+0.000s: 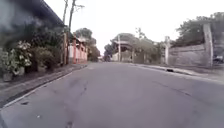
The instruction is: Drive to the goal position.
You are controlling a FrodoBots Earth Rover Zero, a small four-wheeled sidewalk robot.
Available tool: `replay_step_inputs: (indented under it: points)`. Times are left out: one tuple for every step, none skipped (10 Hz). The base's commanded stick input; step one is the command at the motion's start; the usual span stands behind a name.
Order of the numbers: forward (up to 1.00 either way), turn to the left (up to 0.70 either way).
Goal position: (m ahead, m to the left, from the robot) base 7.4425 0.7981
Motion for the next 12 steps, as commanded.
replay_step_inputs:
  points:
    - [1.0,0.0]
    - [1.0,0.0]
    - [1.0,0.0]
    - [1.0,0.0]
    - [1.0,0.0]
    - [1.0,0.0]
    - [1.0,0.0]
    - [1.0,0.0]
    - [1.0,0.0]
    - [1.0,0.0]
    - [1.0,0.0]
    - [1.0,0.0]
